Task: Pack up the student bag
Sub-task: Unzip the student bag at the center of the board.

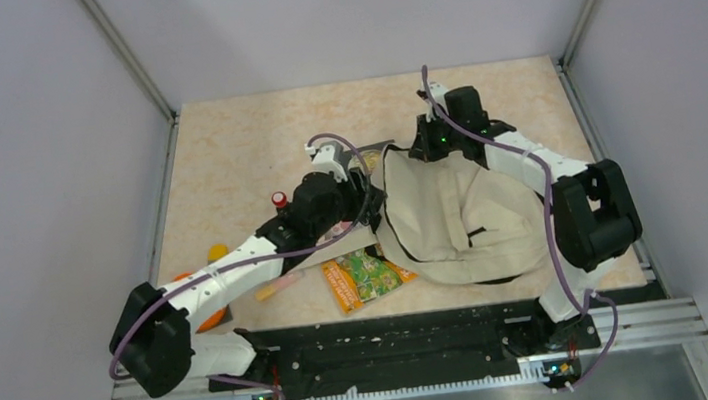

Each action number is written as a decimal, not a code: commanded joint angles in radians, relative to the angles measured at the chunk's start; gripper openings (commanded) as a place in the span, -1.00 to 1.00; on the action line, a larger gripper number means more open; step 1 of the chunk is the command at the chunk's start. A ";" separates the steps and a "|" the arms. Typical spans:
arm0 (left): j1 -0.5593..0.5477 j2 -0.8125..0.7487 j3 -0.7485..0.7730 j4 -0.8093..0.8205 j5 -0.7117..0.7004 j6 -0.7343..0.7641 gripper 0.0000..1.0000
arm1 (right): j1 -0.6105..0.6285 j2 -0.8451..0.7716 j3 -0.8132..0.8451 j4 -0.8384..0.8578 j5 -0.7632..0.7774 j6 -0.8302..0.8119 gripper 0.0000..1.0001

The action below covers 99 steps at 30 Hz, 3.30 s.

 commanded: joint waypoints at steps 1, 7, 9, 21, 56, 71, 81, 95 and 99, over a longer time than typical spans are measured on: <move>0.028 0.046 -0.017 0.158 0.124 -0.047 0.15 | 0.015 -0.052 0.007 -0.004 -0.006 -0.025 -1.00; 0.039 0.149 0.019 0.204 0.157 -0.042 0.16 | 0.018 -0.049 0.033 -0.025 0.001 -0.031 -1.00; 0.040 0.179 0.031 0.212 0.156 -0.016 0.05 | 0.023 -0.049 0.045 -0.040 0.008 -0.038 -1.00; 0.040 0.308 0.153 0.106 0.190 0.083 -1.00 | 0.151 -0.012 0.249 -0.165 0.071 -0.099 -1.00; 0.186 0.037 0.174 -0.121 0.047 0.176 0.37 | 0.284 -0.221 -0.027 -0.111 0.081 -0.084 -1.00; 0.227 0.428 0.505 -0.224 0.424 0.300 0.45 | 0.284 -0.276 -0.062 -0.123 0.078 -0.083 -1.00; 0.225 0.581 0.673 -0.401 0.499 0.393 -0.10 | 0.285 -0.290 -0.017 -0.186 0.058 -0.109 -1.00; 0.224 0.548 0.599 -0.261 0.581 0.311 -1.00 | 0.356 -0.270 0.108 -0.203 0.090 -0.118 -1.00; 0.227 0.534 0.585 -0.215 0.552 0.280 -1.00 | 0.423 -0.256 0.150 -0.242 0.122 -0.140 -1.00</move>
